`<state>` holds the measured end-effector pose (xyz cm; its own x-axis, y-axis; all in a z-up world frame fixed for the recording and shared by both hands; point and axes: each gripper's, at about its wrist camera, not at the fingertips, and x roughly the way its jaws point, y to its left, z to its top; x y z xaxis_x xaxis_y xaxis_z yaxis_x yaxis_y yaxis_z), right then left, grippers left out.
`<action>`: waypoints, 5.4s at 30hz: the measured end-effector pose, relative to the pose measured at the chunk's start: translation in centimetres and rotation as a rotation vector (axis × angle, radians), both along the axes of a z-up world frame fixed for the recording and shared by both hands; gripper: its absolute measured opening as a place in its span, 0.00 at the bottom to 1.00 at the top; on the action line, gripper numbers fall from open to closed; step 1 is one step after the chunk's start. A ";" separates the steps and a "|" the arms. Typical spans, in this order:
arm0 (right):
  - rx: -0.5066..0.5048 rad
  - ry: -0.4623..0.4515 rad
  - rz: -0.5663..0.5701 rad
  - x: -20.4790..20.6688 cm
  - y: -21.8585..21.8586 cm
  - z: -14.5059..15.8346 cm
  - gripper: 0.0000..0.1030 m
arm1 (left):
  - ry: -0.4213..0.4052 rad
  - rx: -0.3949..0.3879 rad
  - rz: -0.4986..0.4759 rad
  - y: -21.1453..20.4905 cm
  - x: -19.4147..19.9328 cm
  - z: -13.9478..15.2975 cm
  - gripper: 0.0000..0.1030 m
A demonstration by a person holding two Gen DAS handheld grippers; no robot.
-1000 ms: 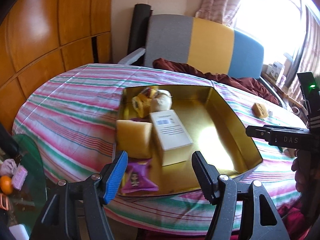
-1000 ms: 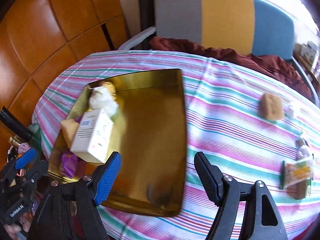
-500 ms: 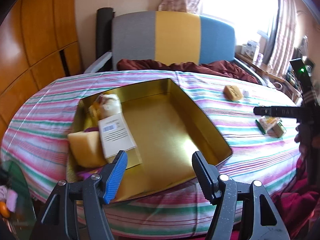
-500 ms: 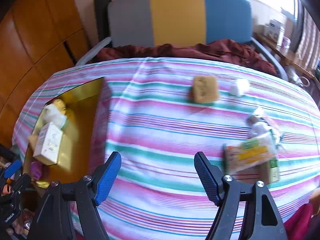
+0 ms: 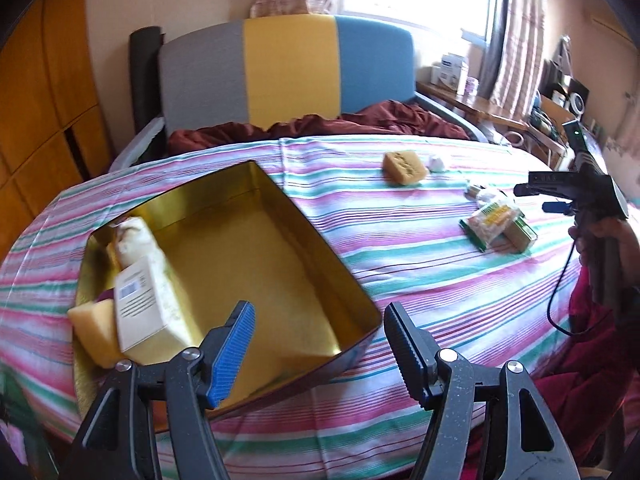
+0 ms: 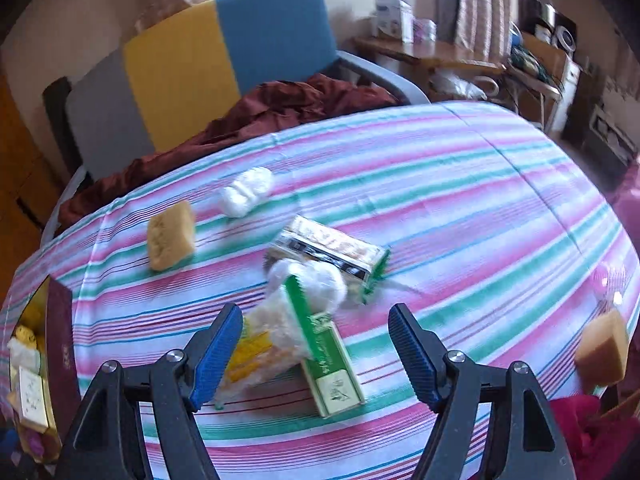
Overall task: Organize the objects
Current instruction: 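Move both tools back toward the remaining items on the cloth, then grasp the WEIDAN snack bag with the left gripper while the right gripper grasps the green box, then carry the WEIDAN bag into the gold tray and release it with the left gripper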
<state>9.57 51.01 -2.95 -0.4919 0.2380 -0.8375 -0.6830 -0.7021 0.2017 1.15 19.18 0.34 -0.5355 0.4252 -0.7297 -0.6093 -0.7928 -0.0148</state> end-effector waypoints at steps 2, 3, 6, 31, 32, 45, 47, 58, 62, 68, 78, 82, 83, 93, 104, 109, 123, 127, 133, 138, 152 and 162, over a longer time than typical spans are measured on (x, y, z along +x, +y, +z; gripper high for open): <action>-0.033 0.038 -0.030 0.5 0.8 0.2 0.74 | -0.009 -0.004 -0.021 1.1 0.0 -0.3 0.66; -0.023 0.039 -0.034 0.6 0.8 0.4 0.74 | -0.012 -0.008 -0.031 1.7 0.1 -0.5 0.66; -0.038 0.046 -0.031 0.7 0.8 0.5 0.74 | -0.014 -0.019 -0.068 3.6 0.0 -0.9 0.66; -0.136 0.032 -0.108 1.9 3.0 -0.5 0.74 | -0.068 -0.053 -0.359 18.4 -0.7 -4.2 0.73; -0.141 0.034 -0.110 1.9 3.1 -0.6 0.74 | -0.075 -0.060 -0.367 19.1 -0.8 -4.5 0.73; -0.216 0.060 -0.113 2.1 3.8 -1.1 0.74 | -0.076 -0.075 -0.584 26.9 -2.0 -5.5 0.80; -0.228 0.066 -0.118 2.2 4.0 -1.2 0.74 | -0.057 -0.080 -0.610 27.7 -1.9 -5.4 0.84; -0.264 0.072 -0.137 2.3 4.8 -1.7 0.74 | -0.125 -0.091 -0.632 30.5 -2.8 -7.6 0.44; -0.261 0.064 -0.129 2.1 4.8 -1.8 0.74 | -0.157 -0.056 -0.557 27.8 -2.9 -7.2 0.42; -0.236 0.031 -0.071 1.1 3.9 -1.8 0.74 | -0.162 -0.097 -0.420 22.2 -2.1 -7.2 0.42; -0.173 -0.107 0.029 -0.7 1.9 -2.9 0.72 | -0.218 -0.092 -0.260 15.9 -1.3 -7.6 0.42; -0.151 -0.158 0.048 -1.0 1.5 -3.5 0.66 | -0.214 -0.080 -0.262 16.0 -1.4 -8.0 0.42; -0.143 -0.173 0.052 -1.1 1.4 -3.7 0.62 | -0.205 -0.077 -0.262 15.9 -1.3 -8.0 0.42; -0.019 -0.280 0.144 -1.9 -0.2 -4.5 0.29 | -0.157 -0.075 -0.256 14.8 -0.6 -8.1 0.42; 0.025 -0.303 0.158 -1.4 -0.5 -4.5 0.29 | -0.155 -0.060 -0.258 12.9 1.1 -7.8 0.41; 0.035 -0.309 0.161 -1.1 -0.3 -4.5 0.29 | -0.144 -0.044 -0.248 12.0 1.5 -7.0 0.41; 0.076 -0.327 0.174 -2.8 -1.3 -5.1 0.29 | -0.074 0.052 -0.161 6.9 1.2 -1.8 0.41; 0.091 -0.333 0.178 -2.9 -1.5 -5.2 0.29 | -0.087 0.059 -0.101 4.5 0.1 -1.6 0.41; 0.119 -0.346 0.186 -2.9 -2.3 -5.2 0.29 | -0.124 0.109 0.020 -1.6 -2.4 -0.9 0.41; 0.131 -0.353 0.193 -3.2 -2.5 -5.3 0.29 | -0.116 0.125 0.008 -7.1 -4.4 -0.2 0.41; 0.143 -0.356 0.204 -2.5 -3.6 -4.7 0.29 | -0.083 -0.171 -0.163 -7.7 -7.4 -5.3 0.42; 0.145 -0.357 0.203 -2.7 -3.5 -4.7 0.29 | -0.113 -0.117 -0.078 -9.8 -7.3 -5.2 0.50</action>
